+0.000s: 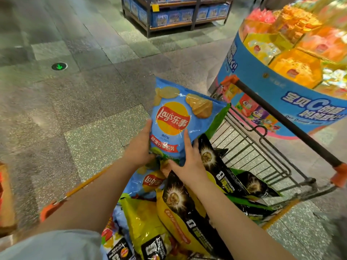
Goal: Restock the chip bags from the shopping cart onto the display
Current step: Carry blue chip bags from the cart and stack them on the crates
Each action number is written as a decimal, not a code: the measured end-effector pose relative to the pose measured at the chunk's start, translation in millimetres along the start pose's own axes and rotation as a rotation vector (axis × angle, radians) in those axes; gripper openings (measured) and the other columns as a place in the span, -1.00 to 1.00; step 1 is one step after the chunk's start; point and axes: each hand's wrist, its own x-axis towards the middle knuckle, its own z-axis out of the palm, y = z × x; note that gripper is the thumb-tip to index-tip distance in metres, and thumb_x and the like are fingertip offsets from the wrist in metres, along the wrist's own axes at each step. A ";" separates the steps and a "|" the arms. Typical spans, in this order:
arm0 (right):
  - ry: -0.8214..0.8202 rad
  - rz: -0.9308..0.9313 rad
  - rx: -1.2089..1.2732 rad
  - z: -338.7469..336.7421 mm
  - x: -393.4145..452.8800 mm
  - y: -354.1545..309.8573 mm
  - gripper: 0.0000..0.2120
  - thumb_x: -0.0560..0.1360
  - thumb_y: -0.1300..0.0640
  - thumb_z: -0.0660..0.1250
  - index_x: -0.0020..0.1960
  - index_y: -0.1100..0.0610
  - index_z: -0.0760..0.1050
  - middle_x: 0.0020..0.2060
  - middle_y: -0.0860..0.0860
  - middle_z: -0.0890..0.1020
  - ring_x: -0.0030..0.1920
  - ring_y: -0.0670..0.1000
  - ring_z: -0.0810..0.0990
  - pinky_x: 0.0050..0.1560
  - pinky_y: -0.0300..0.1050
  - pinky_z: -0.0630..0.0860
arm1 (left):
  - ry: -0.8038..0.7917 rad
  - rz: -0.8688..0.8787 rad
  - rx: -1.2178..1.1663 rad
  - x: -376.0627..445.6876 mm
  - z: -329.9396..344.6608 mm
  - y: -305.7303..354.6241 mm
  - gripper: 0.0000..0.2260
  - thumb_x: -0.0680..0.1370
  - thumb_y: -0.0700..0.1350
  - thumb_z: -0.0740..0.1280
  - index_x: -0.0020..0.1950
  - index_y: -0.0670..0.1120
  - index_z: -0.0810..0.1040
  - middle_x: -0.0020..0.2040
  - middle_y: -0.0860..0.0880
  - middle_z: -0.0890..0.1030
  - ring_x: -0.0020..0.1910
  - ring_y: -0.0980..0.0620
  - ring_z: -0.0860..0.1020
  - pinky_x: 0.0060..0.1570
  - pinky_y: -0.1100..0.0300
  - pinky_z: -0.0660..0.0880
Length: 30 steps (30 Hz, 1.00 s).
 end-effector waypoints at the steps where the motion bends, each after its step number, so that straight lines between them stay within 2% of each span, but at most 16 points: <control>1: 0.011 0.010 0.002 0.4 2.1 0.7 0.01 0.42 0.13 0.45 0.40 -0.43 -0.26 0.53 0.08 -0.04 0.49 0.11 0.13 0.39 0.11 0.32 | 0.007 0.000 -0.006 -0.2 0.8 1.9 0.05 0.27 -0.03 0.42 0.48 0.20 -0.30 0.44 -0.11 0.35 0.25 -0.20 0.48 0.15 -0.08 0.48; 3: 0.038 0.012 0.009 0.1 4.6 1.1 0.04 0.42 0.15 0.45 0.35 -0.52 -0.29 0.52 0.09 0.00 0.48 0.12 0.18 0.36 0.16 0.35 | 0.022 -0.005 0.033 -3.0 -1.0 6.0 0.01 0.26 0.00 0.40 0.41 0.25 -0.31 0.41 -0.13 0.39 0.23 -0.22 0.49 0.13 -0.08 0.48; 5: 0.054 0.004 0.002 -1.9 4.1 -0.7 0.05 0.43 0.15 0.44 0.31 -0.56 -0.31 0.50 0.12 0.08 0.44 0.13 0.24 0.34 0.17 0.36 | 0.063 -0.007 0.096 -8.4 -5.3 9.5 0.00 0.29 -0.09 0.45 0.40 0.25 -0.26 0.36 -0.14 0.44 0.18 -0.25 0.51 0.10 -0.05 0.48; 7: 0.076 -0.029 0.001 -4.5 1.5 -6.7 0.01 0.43 0.13 0.42 0.33 -0.53 -0.29 0.47 0.14 0.17 0.42 0.12 0.28 0.33 0.17 0.38 | 0.113 0.005 0.144 -17.0 -13.0 14.2 0.02 0.29 -0.17 0.50 0.43 0.22 -0.19 0.34 -0.16 0.46 0.16 -0.27 0.52 0.07 -0.05 0.49; 10: 0.085 -0.143 0.037 -12.1 -0.4 -23.7 -0.04 0.42 0.07 0.39 0.39 -0.49 -0.26 0.43 0.14 0.23 0.42 0.11 0.29 0.33 0.17 0.38 | 0.240 0.041 0.206 -37.0 -28.6 27.5 0.07 0.27 -0.18 0.56 0.51 0.20 -0.13 0.29 -0.23 0.48 0.14 -0.31 0.52 0.04 -0.08 0.49; 13: 0.027 -0.241 0.096 -21.9 0.5 -42.8 -0.03 0.45 0.11 0.42 0.41 -0.46 -0.23 0.42 0.07 0.25 0.43 0.05 0.27 0.35 0.15 0.37 | 0.367 0.032 0.232 -65.1 -48.0 49.1 0.03 0.29 -0.17 0.58 0.39 0.28 -0.14 0.26 -0.24 0.49 0.12 -0.30 0.52 0.00 -0.09 0.48; 19: -0.221 -0.411 0.219 -36.4 -10.4 -88.5 -0.06 0.42 0.09 0.43 0.42 -0.47 -0.15 0.39 0.00 0.33 0.37 0.01 0.36 0.30 0.15 0.43 | 0.563 -0.137 0.324 -140.9 -78.6 89.3 0.05 0.36 -0.08 0.53 0.41 0.34 -0.27 0.24 -0.17 0.52 0.06 -0.25 0.55 -0.11 0.00 0.47; 22: -0.378 -0.523 0.304 -37.6 -26.0 -111.3 -0.06 0.45 0.17 0.43 0.46 -0.40 -0.13 0.41 -0.04 0.32 0.36 -0.06 0.39 0.30 0.12 0.45 | 0.656 -0.236 0.378 -186.5 -88.6 107.6 0.00 0.36 -0.07 0.54 0.38 0.28 -0.23 0.20 -0.18 0.53 0.03 -0.23 0.55 -0.13 -0.03 0.48; 24: -0.476 -0.575 0.342 -36.6 -40.2 -124.7 -0.07 0.46 0.20 0.42 0.49 -0.35 -0.12 0.43 -0.05 0.30 0.36 -0.07 0.40 0.30 0.13 0.45 | 0.730 -0.271 0.404 -218.7 -90.1 117.1 0.06 0.32 -0.10 0.56 0.46 0.29 -0.19 0.16 -0.20 0.54 -0.02 -0.26 0.56 -0.21 -0.03 0.47; 26: -0.543 -0.624 0.370 -35.1 -58.5 -136.6 -0.11 0.45 0.13 0.42 0.49 -0.33 -0.09 0.44 -0.04 0.30 0.37 -0.07 0.39 0.29 0.13 0.46 | 0.773 -0.319 0.472 -251.3 -88.5 127.0 0.08 0.29 -0.11 0.58 0.46 0.31 -0.17 0.14 -0.20 0.55 -0.07 -0.27 0.57 -0.27 0.00 0.46; 28: -0.616 -0.667 0.406 -34.0 -79.1 -147.2 -0.14 0.42 -0.02 0.40 0.51 -0.31 -0.07 0.45 -0.04 0.30 0.39 -0.05 0.38 0.28 0.15 0.46 | 0.812 -0.411 0.515 -284.0 -84.2 136.8 0.07 0.27 -0.10 0.58 0.42 0.30 -0.17 0.13 -0.19 0.55 -0.06 -0.27 0.57 -0.27 0.00 0.47; 30: -0.693 -0.710 0.414 -32.5 -100.9 -155.9 -0.14 0.41 -0.03 0.41 0.51 -0.31 -0.06 0.46 -0.05 0.29 0.39 -0.04 0.38 0.27 0.15 0.46 | 0.861 -0.475 0.540 -319.3 -78.5 150.4 0.07 0.27 -0.08 0.59 0.43 0.29 -0.16 0.13 -0.21 0.56 -0.06 -0.27 0.58 -0.27 0.01 0.46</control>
